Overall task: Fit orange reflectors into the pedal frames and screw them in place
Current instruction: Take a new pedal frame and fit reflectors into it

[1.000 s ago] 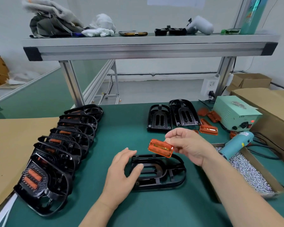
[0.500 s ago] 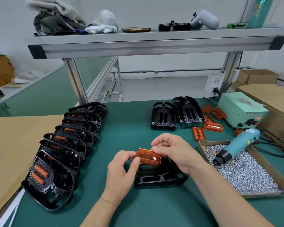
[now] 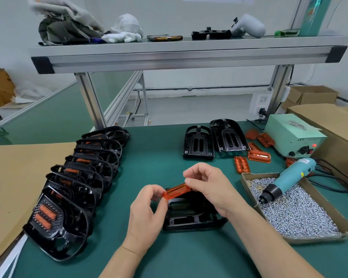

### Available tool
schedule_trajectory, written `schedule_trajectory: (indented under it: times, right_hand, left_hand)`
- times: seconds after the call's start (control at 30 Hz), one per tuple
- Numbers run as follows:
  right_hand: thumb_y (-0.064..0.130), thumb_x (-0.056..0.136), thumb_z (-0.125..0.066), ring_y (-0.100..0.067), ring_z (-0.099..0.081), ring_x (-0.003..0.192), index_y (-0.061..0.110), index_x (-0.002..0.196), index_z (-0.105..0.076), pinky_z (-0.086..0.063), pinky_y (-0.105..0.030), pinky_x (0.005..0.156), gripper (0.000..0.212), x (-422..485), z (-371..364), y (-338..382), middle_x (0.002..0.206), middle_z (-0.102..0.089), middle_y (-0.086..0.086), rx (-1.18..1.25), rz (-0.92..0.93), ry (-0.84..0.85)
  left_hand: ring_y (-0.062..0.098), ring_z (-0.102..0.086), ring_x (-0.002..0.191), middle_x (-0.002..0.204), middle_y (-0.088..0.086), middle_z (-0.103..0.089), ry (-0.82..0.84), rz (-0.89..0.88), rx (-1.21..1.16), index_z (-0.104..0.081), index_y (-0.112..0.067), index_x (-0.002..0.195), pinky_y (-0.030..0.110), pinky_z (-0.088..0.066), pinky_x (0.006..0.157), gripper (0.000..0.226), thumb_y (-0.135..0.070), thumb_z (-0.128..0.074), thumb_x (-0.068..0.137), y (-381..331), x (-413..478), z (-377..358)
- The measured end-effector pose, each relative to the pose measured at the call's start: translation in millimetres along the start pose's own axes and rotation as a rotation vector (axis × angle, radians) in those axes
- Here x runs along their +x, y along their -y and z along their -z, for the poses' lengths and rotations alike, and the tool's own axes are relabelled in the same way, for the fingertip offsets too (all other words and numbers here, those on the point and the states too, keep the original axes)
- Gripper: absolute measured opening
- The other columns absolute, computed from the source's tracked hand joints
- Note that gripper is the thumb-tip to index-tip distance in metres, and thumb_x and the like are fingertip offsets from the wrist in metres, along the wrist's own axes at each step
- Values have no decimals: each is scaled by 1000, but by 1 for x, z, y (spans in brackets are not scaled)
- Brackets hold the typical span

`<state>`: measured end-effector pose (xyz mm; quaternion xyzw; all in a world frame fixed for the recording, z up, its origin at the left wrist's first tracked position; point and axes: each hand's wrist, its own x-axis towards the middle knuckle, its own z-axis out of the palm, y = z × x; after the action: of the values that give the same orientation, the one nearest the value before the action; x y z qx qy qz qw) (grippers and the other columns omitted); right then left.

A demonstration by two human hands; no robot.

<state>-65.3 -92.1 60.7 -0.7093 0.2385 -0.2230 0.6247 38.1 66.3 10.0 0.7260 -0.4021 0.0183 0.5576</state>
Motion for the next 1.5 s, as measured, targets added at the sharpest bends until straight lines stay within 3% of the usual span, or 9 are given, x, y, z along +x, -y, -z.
schedule_trajectory:
  times: [0.07, 0.2, 0.3, 0.5, 0.6, 0.73, 0.93, 1.2, 1.5]
  right_hand:
    - [0, 89, -68, -8, -63, 85, 12, 92, -71, -52, -27, 83, 13, 1, 1, -1, 88, -70, 1, -47, 1, -39]
    - [2, 96, -60, -1, -61, 68, 14, 98, -73, -50, -18, 65, 17, 0, 4, -2, 81, -70, 5, -86, -52, 4]
    - [-2, 97, -57, -8, -64, 67, 11, 103, -72, -50, -21, 61, 22, -2, 4, -4, 81, -72, -2, -58, -74, 25]
    - [-2, 95, -60, -10, -68, 74, 18, 103, -76, -55, -21, 72, 27, -2, 2, -8, 94, -77, -2, -26, -25, -24]
    - [-5, 95, -60, -9, -70, 87, 16, 104, -75, -55, -21, 73, 28, -3, 1, -9, 100, -77, -3, 30, 9, -25]
    - [-5, 95, -59, -6, -69, 85, 18, 104, -75, -54, -20, 72, 30, -5, 2, -8, 98, -77, -1, 43, 32, -40]
    - [0, 95, -61, -7, -65, 67, 24, 105, -76, -55, -21, 70, 30, -7, 5, -13, 96, -77, 5, -18, 11, -65]
    - [-4, 96, -58, -13, -71, 73, 24, 105, -74, -59, -27, 78, 33, -8, 7, -20, 96, -77, 4, -62, -22, -62]
    - [-5, 89, -63, -18, -72, 76, 23, 98, -73, -60, -32, 82, 31, -16, 13, -11, 94, -75, 3, -246, 113, -31]
  left_hand:
    - [14, -61, 85, 90, -13, -63, -10, -20, 13, -58, -32, 89, 15, -44, 79, 19, -14, -61, 84, 1, 0, 0]
    - [14, -62, 89, 93, -12, -64, -39, -52, 27, -62, -28, 93, 17, -46, 81, 19, -12, -61, 84, 3, -1, 1]
    - [15, -64, 91, 94, -11, -67, -45, -54, 21, -65, -22, 95, 21, -49, 84, 15, -11, -62, 85, 5, -1, 0]
    - [12, -64, 106, 107, -13, -67, 16, -11, 21, -63, -30, 107, 18, -46, 95, 33, -17, -59, 77, -2, -3, 0]
    - [9, -62, 110, 111, -18, -66, 12, -5, 24, -57, -39, 111, 15, -43, 97, 39, -22, -70, 79, -3, -3, -2]
    - [-1, -59, 116, 122, -20, -63, 19, 12, 27, -52, -39, 123, 10, -39, 101, 57, -11, -80, 82, 3, -3, -2]
    - [-2, -57, 119, 124, -18, -63, 1, -75, 57, -61, -28, 125, 11, -38, 104, 51, -8, -79, 82, 3, -3, -2]
    - [-3, -55, 125, 130, -18, -62, 0, -65, 35, -61, -31, 127, 13, -37, 107, 51, -7, -77, 84, 3, -3, -3]
    - [-4, -51, 129, 136, -13, -60, 83, 4, -4, -59, -38, 127, 15, -35, 111, 50, -13, -75, 86, 3, -1, -1]
